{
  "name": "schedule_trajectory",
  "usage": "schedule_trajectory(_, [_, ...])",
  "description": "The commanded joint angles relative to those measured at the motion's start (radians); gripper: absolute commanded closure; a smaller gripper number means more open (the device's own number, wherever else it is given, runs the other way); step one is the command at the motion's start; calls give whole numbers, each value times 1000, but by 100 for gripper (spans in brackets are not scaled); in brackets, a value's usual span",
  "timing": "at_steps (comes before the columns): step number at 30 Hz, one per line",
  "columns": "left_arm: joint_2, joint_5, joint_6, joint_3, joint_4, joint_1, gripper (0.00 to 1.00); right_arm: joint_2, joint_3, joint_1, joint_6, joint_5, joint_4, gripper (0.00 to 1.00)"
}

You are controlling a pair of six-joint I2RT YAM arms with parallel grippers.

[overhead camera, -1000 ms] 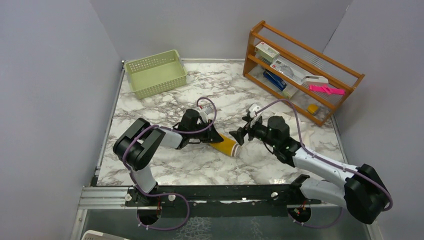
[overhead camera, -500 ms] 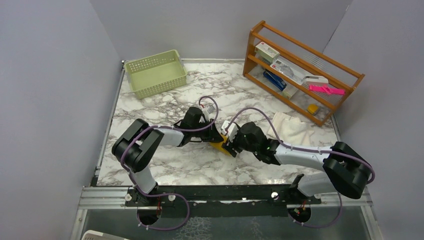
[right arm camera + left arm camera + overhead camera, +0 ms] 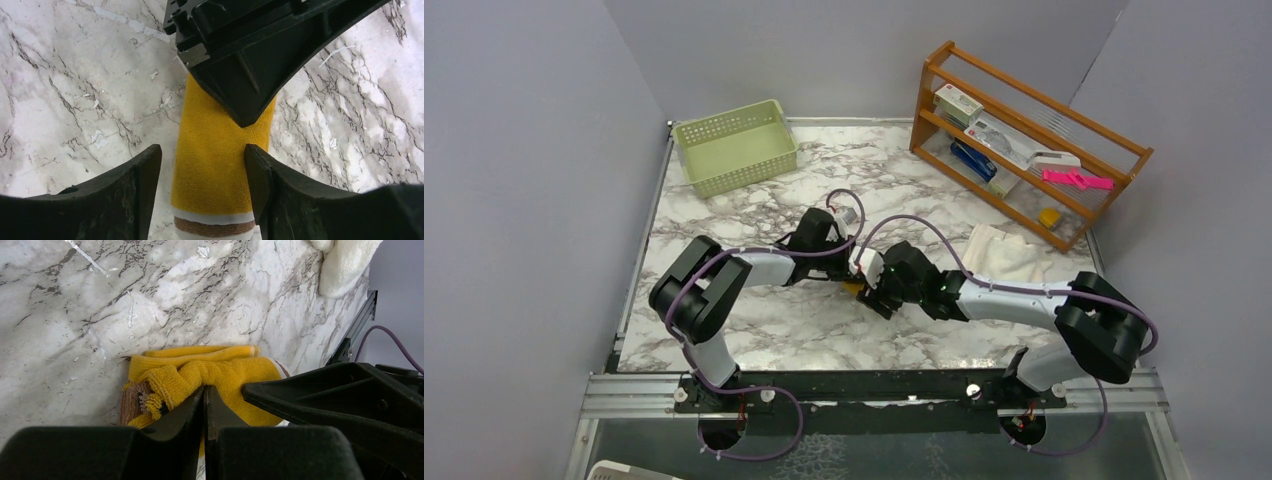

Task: Roll the towels
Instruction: Roll the towel at the center of the board.

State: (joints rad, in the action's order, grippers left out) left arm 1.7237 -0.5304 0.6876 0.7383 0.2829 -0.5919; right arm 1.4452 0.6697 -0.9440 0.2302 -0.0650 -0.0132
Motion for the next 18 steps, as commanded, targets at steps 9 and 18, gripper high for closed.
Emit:
schedule_trajectory(9, [89, 160, -113, 40, -242, 37, 89, 117, 133, -12, -54, 61, 213, 55])
schedule_trajectory(18, [96, 141, -124, 102, -276, 86, 89, 156, 165, -12, -119, 40, 224, 64])
